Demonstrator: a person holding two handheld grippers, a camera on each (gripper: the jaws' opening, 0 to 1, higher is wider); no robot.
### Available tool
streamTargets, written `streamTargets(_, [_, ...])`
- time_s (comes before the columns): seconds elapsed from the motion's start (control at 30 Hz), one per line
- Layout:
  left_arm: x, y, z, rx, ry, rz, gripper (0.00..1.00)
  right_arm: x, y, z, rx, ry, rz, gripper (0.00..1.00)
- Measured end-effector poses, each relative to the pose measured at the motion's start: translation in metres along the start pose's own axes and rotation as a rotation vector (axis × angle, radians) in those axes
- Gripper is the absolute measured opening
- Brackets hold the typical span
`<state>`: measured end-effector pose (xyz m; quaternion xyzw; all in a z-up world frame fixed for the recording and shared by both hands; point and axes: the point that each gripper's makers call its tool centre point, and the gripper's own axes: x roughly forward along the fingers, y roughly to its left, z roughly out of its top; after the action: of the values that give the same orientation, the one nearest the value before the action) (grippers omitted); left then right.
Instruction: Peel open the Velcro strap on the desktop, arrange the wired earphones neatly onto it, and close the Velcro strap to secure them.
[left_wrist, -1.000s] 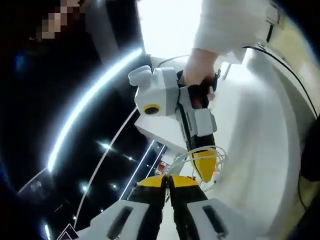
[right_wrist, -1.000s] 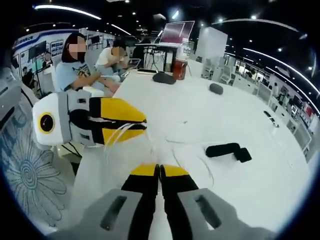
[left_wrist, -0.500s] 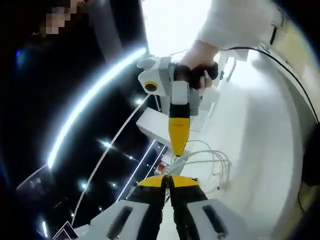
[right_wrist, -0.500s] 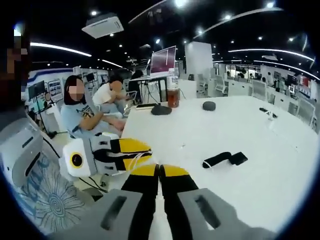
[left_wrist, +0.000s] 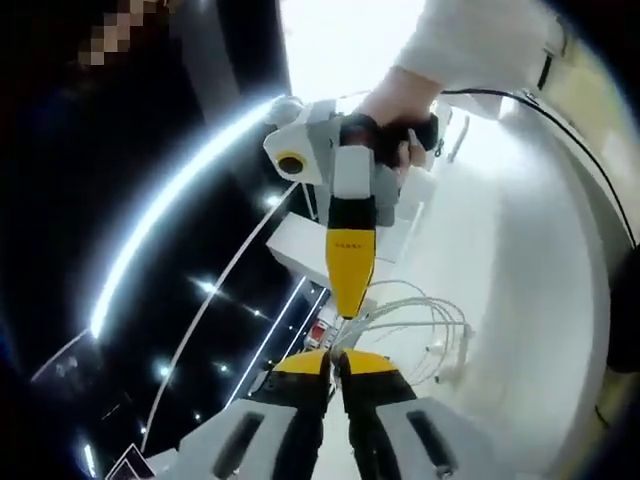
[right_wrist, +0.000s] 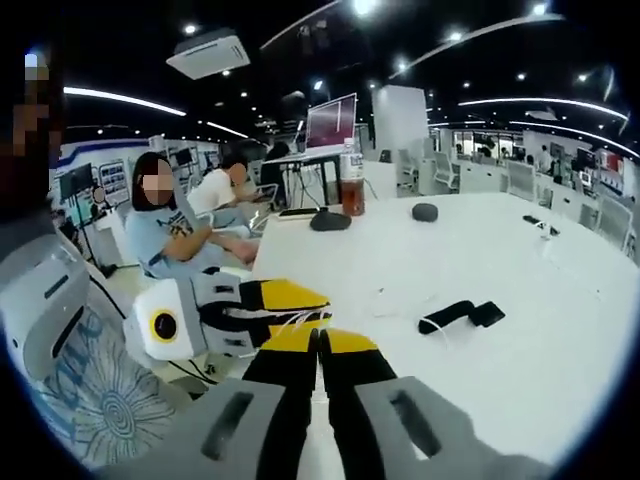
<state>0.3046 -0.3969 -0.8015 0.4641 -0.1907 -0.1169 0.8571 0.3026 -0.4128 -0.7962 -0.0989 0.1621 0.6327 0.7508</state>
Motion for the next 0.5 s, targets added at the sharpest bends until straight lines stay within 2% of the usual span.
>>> streamTargets(0.17, [0.002,-0.001,0.001,-0.012,-0.005,-0.009,0.09,0.003,0.003,-0.004,-0.005,0.008,0.01,0.04])
streamTargets(0.37, [0.004,-0.004,0.0,0.073,0.007,-0.064,0.07,0.006,0.007,-0.011,0.0,0.016,0.025,0.05])
streamTargets(0.5, [0.005,0.004,0.004,0.079,-0.01,-0.065,0.07,0.003,0.009,-0.011,0.021,-0.009,0.041,0.05])
